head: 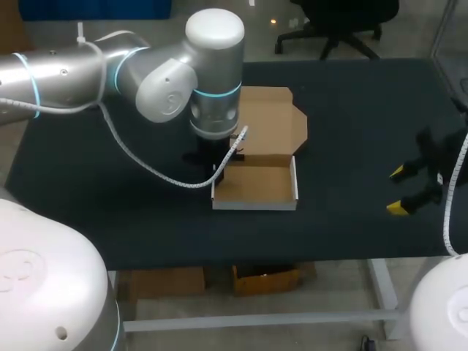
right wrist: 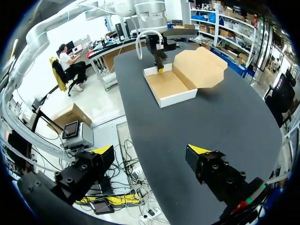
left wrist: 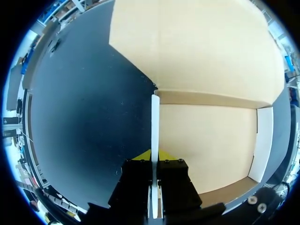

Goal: Assemble the packaging by folding the flat box into shape, placing the metal phone stand inside, and closing the box properly

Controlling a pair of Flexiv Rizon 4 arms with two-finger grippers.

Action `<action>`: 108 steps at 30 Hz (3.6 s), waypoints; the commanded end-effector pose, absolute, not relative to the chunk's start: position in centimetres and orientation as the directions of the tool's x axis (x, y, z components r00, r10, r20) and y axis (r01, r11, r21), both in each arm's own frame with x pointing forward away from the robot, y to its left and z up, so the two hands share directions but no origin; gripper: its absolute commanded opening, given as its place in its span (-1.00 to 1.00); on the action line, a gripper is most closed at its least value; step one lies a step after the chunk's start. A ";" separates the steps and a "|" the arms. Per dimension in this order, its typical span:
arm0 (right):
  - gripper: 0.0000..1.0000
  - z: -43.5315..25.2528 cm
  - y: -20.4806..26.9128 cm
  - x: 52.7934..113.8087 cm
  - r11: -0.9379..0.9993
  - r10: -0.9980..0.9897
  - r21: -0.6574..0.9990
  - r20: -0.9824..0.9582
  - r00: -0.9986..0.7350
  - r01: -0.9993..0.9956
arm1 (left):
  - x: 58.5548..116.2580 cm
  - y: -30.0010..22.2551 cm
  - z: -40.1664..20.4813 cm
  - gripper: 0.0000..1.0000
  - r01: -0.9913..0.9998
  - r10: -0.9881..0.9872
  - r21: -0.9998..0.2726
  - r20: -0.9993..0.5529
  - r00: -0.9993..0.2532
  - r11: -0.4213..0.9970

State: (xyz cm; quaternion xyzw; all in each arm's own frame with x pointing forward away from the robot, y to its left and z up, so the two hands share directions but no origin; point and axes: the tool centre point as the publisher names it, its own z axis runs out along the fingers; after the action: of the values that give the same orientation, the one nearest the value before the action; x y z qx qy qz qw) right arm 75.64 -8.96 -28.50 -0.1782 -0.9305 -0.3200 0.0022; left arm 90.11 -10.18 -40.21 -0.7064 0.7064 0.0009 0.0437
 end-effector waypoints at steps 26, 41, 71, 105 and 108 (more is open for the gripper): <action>1.00 -28.1 -8.9 75.5 0.734 0.329 0.592 0.118 -0.937 0.333 | 90.2 -9.7 -40.1 -1.00 -0.996 -0.986 -0.087 -0.162 0.024 -0.010; 1.00 -28.0 -8.7 75.7 0.734 0.329 0.590 0.125 -0.936 0.337 | 89.2 -9.5 -39.4 0.14 -0.995 -1.000 -0.095 0.015 -0.003 0.002; 1.00 -26.6 -9.2 76.0 0.658 0.418 0.618 0.174 -0.892 0.429 | 80.2 -2.8 -28.5 1.00 -0.946 -0.844 -0.225 0.436 -0.313 0.235; 1.00 -22.5 -12.9 75.2 0.315 0.751 0.387 0.457 -0.476 0.867 | 72.8 3.3 -21.3 1.00 -0.976 -0.903 -0.216 0.426 -0.059 -0.038; 1.00 -21.8 -12.9 74.9 0.321 0.753 0.355 0.467 -0.464 0.878 | 72.6 3.3 -20.5 1.00 -0.976 -0.910 -0.214 0.411 -0.057 -0.036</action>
State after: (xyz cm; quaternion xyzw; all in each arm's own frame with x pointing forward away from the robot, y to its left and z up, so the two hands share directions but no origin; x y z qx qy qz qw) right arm 74.81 -12.78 -23.05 -0.5063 -0.8030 -0.2973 0.1025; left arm 73.49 3.32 -21.60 -0.6787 0.6948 -0.2188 -0.0934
